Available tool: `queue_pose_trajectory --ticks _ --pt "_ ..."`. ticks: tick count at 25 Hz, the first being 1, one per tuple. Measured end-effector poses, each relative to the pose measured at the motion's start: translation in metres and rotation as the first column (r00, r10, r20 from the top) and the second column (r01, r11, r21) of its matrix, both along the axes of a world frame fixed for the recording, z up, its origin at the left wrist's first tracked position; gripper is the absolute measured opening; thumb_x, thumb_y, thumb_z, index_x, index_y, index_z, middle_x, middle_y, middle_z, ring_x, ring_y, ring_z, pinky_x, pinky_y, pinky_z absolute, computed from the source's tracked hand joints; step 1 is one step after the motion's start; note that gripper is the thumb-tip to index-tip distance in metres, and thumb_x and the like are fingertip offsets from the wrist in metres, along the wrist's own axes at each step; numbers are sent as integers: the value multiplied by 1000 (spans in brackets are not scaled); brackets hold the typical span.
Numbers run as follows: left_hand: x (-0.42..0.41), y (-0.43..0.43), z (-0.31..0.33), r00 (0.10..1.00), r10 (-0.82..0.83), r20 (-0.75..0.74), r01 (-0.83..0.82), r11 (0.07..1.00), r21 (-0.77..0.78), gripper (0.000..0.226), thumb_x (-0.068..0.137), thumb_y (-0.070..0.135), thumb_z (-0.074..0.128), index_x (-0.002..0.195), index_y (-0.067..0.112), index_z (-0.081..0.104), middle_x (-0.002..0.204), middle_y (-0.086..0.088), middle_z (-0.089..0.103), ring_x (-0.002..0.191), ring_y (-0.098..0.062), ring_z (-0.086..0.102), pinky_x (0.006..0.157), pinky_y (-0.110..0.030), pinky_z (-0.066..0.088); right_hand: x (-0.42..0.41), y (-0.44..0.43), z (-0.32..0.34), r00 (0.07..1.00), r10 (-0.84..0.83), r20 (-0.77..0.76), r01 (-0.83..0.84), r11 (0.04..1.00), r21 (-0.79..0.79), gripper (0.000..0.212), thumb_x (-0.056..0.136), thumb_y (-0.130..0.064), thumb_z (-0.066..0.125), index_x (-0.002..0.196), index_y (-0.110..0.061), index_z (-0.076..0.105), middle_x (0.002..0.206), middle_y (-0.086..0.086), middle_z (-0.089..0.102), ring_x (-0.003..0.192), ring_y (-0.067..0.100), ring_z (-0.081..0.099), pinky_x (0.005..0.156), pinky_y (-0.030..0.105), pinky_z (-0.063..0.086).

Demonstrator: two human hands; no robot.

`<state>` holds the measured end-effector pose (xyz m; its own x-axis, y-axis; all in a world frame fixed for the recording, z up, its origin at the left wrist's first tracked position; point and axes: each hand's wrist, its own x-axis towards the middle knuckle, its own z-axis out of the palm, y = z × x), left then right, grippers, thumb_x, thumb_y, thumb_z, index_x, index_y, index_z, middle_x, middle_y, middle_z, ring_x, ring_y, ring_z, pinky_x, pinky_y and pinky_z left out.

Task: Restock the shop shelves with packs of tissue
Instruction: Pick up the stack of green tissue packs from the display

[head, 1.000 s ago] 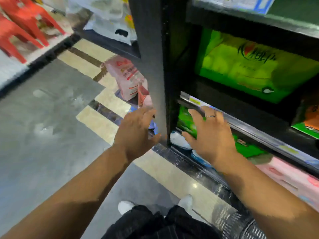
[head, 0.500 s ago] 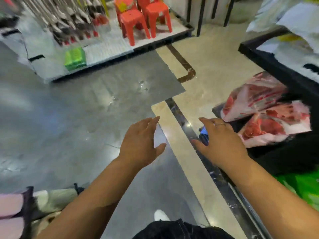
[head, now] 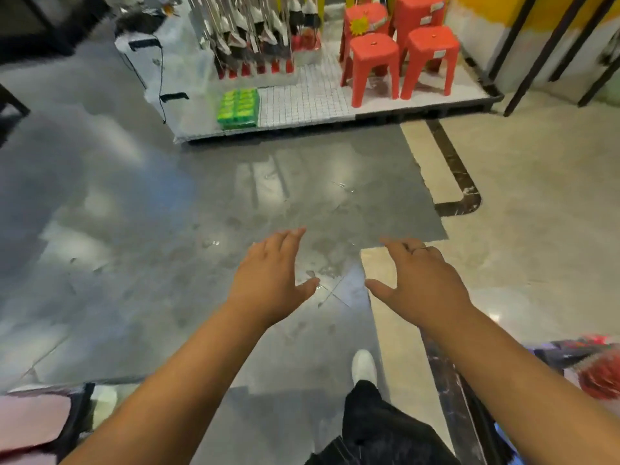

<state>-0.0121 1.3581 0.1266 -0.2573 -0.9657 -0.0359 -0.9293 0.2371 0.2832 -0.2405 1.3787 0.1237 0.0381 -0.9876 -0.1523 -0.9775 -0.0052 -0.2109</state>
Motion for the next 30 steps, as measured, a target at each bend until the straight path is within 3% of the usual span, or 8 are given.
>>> queue_pose_trajectory --ticks 12,22,30 --pt "93 -335 -11 965 260 23 -261 964 49 72 87 56 54 148 27 27 148 3 39 136 -19 36 113 -34 26 93 -405 -9 945 313 -91 -294 940 171 70 85 -68 48 142 -32 31 144 4 39 127 27 42 96 41 45" --pt "240 -675 -14 970 220 102 -232 964 130 71 88 55 53 147 27 28 145 2 41 132 -21 40 109 -34 32 236 -731 -16 954 291 -71 -270 939 215 68 87 -64 47 145 -33 29 144 2 38 126 25 43 97 40 44" --pt "301 -960 -47 955 281 94 -294 941 166 76 88 53 54 150 23 22 147 -3 39 133 -23 38 109 -35 32 295 -1026 -50 942 331 -51 -310 918 247 69 88 -62 48 146 -31 28 146 5 37 128 27 42 98 41 44"
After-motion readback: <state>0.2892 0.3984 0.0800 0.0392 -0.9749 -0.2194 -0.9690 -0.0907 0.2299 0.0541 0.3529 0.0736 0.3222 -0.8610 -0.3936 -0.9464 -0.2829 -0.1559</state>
